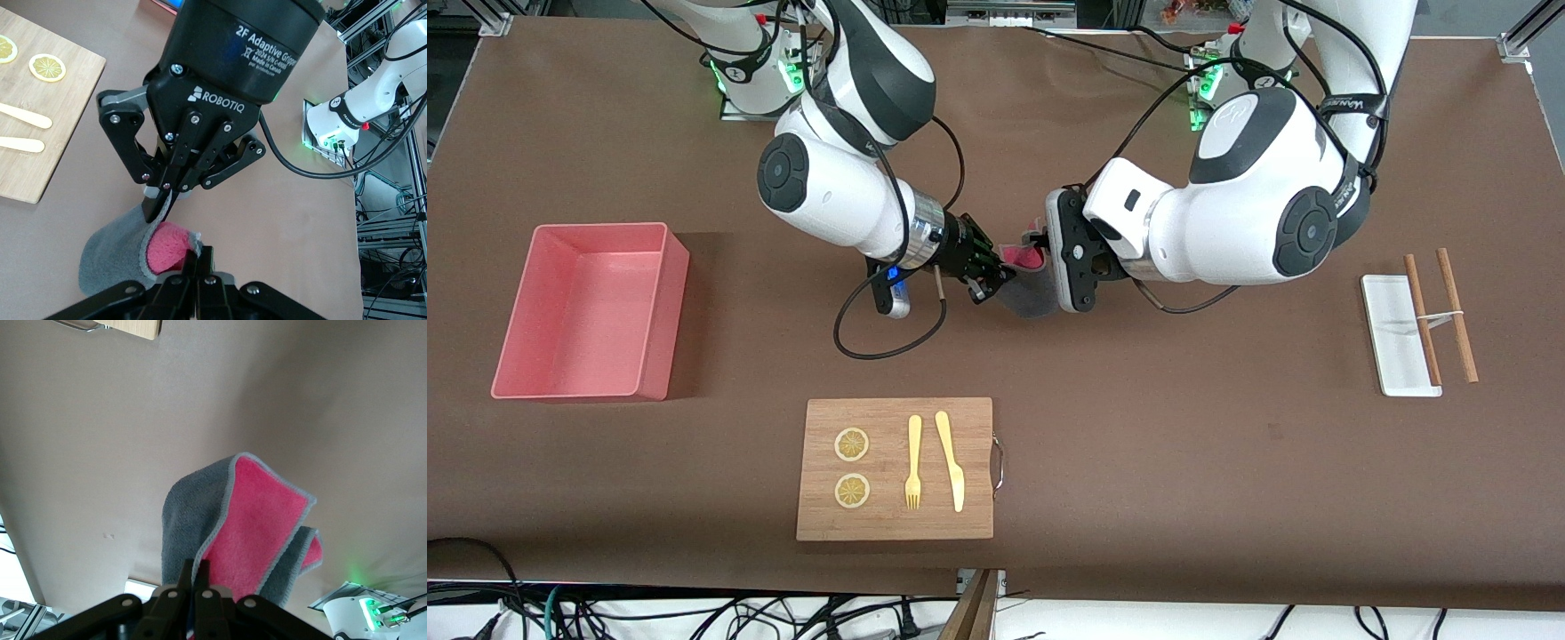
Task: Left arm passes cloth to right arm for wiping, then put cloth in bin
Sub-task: 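Grasp the cloth with the right gripper and open the left gripper, then move the cloth toward the bin while the left gripper withdraws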
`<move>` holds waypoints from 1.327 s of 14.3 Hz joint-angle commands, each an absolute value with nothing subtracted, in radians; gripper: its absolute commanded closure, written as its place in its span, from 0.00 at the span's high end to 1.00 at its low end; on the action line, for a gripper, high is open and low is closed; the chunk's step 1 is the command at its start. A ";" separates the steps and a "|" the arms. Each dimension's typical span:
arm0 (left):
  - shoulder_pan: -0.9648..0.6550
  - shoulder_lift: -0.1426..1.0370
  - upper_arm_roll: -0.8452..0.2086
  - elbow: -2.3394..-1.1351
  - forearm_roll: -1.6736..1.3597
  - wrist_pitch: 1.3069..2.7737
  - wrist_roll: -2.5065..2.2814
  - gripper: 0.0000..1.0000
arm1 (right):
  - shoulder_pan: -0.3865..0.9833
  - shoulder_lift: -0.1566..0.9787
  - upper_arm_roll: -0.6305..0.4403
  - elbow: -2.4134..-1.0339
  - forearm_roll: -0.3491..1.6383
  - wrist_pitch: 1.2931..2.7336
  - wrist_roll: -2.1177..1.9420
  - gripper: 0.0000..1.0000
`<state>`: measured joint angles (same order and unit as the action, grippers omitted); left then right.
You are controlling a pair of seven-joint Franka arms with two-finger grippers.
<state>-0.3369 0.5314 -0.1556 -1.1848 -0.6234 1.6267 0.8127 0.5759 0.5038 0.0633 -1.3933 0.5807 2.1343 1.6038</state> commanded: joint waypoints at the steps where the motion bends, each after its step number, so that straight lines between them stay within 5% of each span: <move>1: -0.336 0.531 -0.150 -1.172 -0.646 1.624 0.827 0.00 | 0.574 0.509 0.058 -1.378 0.601 2.137 1.576 0.00; 2: -0.334 0.531 -0.150 -1.173 -0.646 1.624 0.831 0.58 | 0.572 0.509 0.057 -1.378 0.600 2.137 1.560 0.00; 3: -0.334 0.528 -0.150 -1.175 -0.646 1.621 0.827 1.00 | 0.571 0.509 0.055 -1.378 0.598 2.135 1.549 0.00; 10: -0.330 0.520 -0.150 -1.175 -0.646 1.618 0.824 1.00 | 0.545 0.503 0.049 -1.381 0.557 2.117 1.418 0.00; 19: -0.235 0.367 -0.106 -1.180 -0.301 1.369 0.640 1.00 | 0.489 0.502 0.051 -1.388 0.384 1.748 1.209 0.00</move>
